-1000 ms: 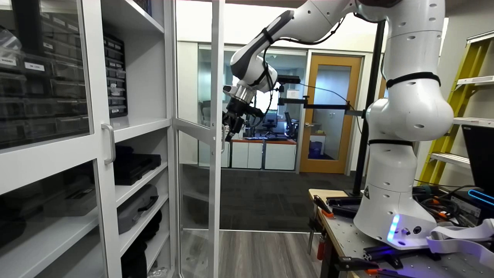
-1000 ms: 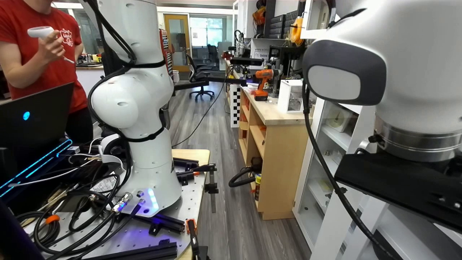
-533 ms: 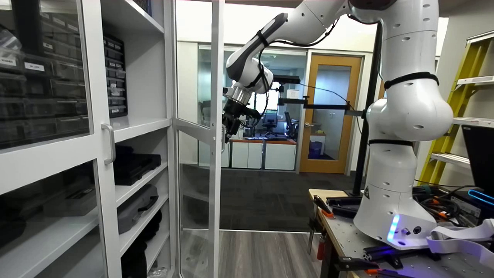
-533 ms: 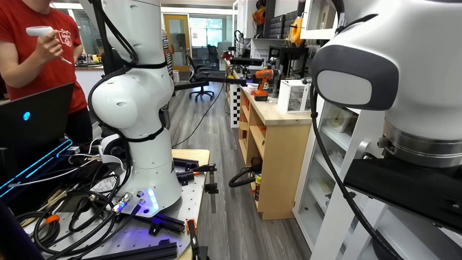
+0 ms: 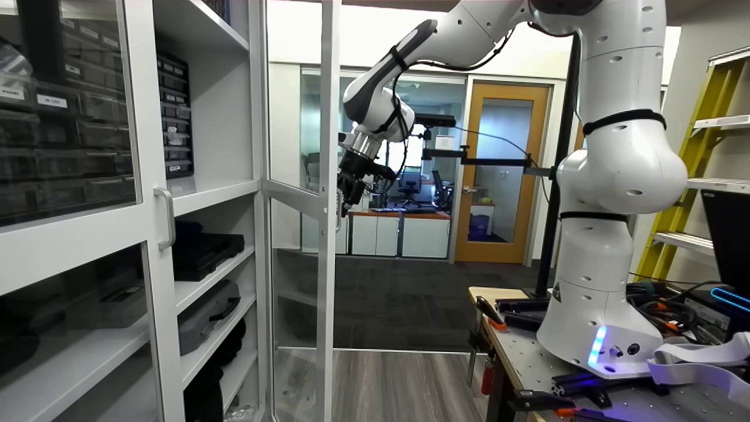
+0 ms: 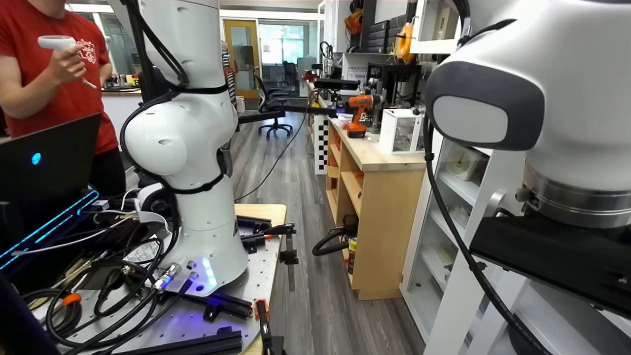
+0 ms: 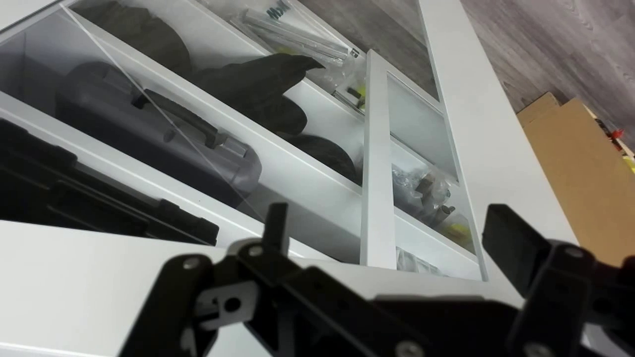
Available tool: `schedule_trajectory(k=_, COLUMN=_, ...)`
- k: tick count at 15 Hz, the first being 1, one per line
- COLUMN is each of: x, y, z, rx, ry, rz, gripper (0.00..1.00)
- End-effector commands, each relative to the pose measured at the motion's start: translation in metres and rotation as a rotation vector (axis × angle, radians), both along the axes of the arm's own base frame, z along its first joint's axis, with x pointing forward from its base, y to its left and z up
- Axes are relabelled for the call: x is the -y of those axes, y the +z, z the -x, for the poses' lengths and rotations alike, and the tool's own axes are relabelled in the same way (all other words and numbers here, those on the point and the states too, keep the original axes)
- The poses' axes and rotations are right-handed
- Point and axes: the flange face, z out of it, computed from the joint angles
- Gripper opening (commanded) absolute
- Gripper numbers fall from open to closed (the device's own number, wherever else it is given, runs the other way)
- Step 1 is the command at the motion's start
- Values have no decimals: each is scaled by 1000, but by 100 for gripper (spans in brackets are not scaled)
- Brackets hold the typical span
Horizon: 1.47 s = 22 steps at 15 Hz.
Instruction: Close the left door
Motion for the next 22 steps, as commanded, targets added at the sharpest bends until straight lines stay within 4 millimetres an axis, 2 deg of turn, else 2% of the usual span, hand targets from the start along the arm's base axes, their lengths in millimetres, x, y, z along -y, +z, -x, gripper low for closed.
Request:
schedule_trajectory(k=1, x=-2, y=4, z=2, rx=-5, ry=0, rz=1, gripper=100)
schedule_trajectory(k=9, x=-3, y=27, z=16, rx=-44, ry=-22, rz=30, gripper=100)
schedule_trajectory(k=15, x=-14, y=47, z=27, rx=-94, ry=-68, rz=-28, gripper=100)
schedule_trajectory(k=22, x=-33, y=47, z=33, rx=-162, ry=-99, rz=-162, gripper=100)
